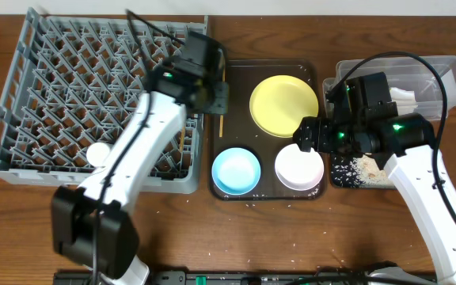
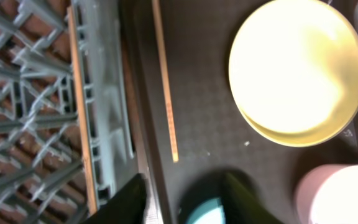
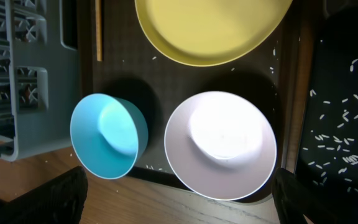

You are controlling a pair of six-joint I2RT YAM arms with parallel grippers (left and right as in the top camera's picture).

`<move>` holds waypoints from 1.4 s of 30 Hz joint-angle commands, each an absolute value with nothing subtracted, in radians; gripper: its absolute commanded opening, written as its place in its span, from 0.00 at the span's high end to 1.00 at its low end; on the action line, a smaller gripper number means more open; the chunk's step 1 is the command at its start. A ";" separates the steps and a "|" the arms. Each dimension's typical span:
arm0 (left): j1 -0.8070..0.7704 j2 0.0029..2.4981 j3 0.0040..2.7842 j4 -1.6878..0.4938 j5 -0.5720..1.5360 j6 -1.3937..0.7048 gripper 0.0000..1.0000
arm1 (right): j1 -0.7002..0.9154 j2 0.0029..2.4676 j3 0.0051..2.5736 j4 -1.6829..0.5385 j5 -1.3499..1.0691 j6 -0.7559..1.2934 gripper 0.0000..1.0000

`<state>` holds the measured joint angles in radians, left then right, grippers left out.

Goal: Sort waste into correct bins and load items into the dishwasher

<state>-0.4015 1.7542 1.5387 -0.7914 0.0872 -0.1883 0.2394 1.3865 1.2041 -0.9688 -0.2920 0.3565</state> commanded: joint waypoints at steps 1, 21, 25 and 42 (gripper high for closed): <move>-0.455 1.849 1.546 -0.749 -0.118 -0.188 0.67 | 0.237 1.379 1.215 -0.970 -0.289 0.359 0.07; -0.466 2.193 1.546 -0.423 -0.178 -0.188 0.51 | 0.237 1.379 1.215 -0.969 -0.289 0.359 0.06; -0.465 2.226 1.546 -0.421 -0.175 -0.191 0.51 | 0.237 1.379 1.215 -0.969 -0.289 0.359 0.06; -0.470 2.231 1.546 -0.432 -0.037 -0.193 0.92 | 0.237 1.379 1.215 -0.970 -0.289 0.359 0.07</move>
<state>-0.4717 2.1929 1.5436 -0.4137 -0.0776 -0.1898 0.2394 1.3865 1.2041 -0.9688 -0.2916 0.3565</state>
